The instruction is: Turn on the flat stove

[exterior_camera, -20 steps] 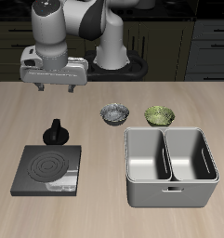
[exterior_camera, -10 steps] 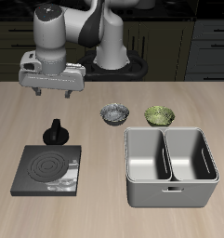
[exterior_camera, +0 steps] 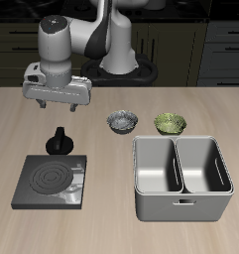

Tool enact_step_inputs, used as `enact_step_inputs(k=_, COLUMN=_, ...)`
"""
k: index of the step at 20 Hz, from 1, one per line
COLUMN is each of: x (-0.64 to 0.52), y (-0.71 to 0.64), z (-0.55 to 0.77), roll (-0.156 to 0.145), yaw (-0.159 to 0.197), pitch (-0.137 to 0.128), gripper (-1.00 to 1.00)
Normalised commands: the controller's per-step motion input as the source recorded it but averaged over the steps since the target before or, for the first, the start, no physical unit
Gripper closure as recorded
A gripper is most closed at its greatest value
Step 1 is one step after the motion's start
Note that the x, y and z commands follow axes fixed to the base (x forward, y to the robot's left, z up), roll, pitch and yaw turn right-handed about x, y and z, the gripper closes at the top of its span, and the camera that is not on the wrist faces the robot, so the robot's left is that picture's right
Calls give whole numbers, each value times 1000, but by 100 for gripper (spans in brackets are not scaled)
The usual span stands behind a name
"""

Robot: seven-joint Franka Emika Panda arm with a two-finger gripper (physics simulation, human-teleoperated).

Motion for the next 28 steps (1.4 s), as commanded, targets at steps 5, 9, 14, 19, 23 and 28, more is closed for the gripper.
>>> enact_step_inputs(k=5, x=-100, y=110, z=-311, roll=38, yaw=-29, pitch=-3, gripper=-100)
enact_step_inputs(k=9, x=-58, y=-110, z=-103, roll=-31, yaw=-2, pitch=-25, gripper=-100)
enact_step_inputs(k=14, x=0, y=-71, z=-62, roll=-20, yaw=19, pitch=-30, gripper=-100)
enact_step_inputs(k=19, x=8, y=42, z=-180, roll=-5, yaw=3, pitch=-7, gripper=-100)
enact_step_inputs(k=23, x=43, y=58, z=-137, roll=6, yaw=-3, pitch=4, gripper=-100)
enact_step_inputs(k=28, x=51, y=-34, z=-281, roll=-18, yaw=12, pitch=25, gripper=-100)
